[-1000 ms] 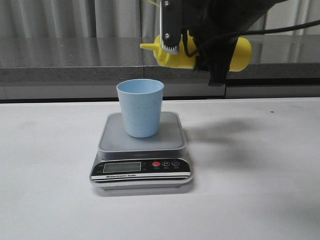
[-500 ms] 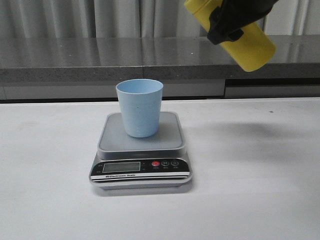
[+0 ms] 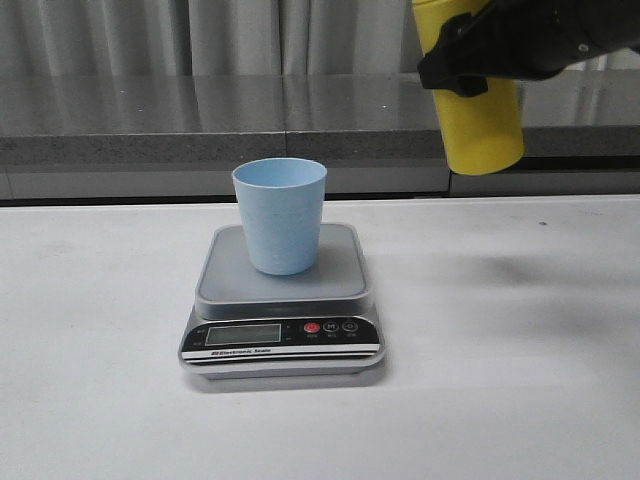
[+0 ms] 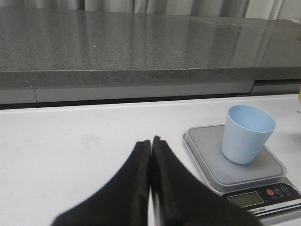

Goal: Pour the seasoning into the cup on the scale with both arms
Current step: 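Turn the bottle upright and lower it beside the scale, then set the bottle on the table and open the right gripper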

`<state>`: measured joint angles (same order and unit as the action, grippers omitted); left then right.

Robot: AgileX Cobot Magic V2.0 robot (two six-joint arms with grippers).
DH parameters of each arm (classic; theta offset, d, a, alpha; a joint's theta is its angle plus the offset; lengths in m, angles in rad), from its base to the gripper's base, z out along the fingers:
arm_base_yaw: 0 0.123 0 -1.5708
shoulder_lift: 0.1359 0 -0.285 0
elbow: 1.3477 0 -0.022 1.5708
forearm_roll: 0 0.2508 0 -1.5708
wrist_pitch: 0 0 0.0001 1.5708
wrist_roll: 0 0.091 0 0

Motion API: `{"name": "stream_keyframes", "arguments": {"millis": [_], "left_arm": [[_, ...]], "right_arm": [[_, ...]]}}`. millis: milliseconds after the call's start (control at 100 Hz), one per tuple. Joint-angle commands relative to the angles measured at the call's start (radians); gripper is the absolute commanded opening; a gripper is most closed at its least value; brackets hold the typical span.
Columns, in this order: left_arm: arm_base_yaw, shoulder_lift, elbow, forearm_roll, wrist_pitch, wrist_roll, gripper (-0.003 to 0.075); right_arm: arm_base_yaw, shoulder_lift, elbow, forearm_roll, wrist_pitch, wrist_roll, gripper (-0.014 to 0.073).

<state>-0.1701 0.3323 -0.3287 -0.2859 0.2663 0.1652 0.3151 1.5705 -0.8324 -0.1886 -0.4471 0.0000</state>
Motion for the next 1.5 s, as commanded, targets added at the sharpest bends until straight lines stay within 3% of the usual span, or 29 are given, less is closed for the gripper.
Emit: {"name": "stream_keyframes", "arguments": {"millis": [0,120,270,550,880,1490], "left_arm": [[0.0,0.008,-0.027,-0.01,-0.073,0.0,-0.002],[0.0,0.008,-0.027,-0.01,-0.073,0.0,-0.002],[0.0,0.008,-0.027,-0.01,-0.073,0.0,-0.002],[0.0,0.008,-0.027,-0.01,-0.073,0.0,-0.002],[0.0,0.008,-0.027,-0.01,-0.073,0.0,-0.002],[0.0,0.008,-0.027,-0.01,-0.073,0.0,-0.002]], "right_arm": [[-0.007,-0.048,0.051,0.065,-0.229,-0.04,0.0257],[-0.007,-0.037,0.123,0.079,-0.311,-0.039,0.0257],[-0.003,0.0,0.163,0.189,-0.333,-0.03,0.0257],[0.004,0.083,0.164,0.197,-0.383,0.063,0.0257],[0.014,0.171,0.164,0.077,-0.487,0.078,0.0257],[0.014,0.28,0.164,0.034,-0.6,0.157,0.0257]]}}
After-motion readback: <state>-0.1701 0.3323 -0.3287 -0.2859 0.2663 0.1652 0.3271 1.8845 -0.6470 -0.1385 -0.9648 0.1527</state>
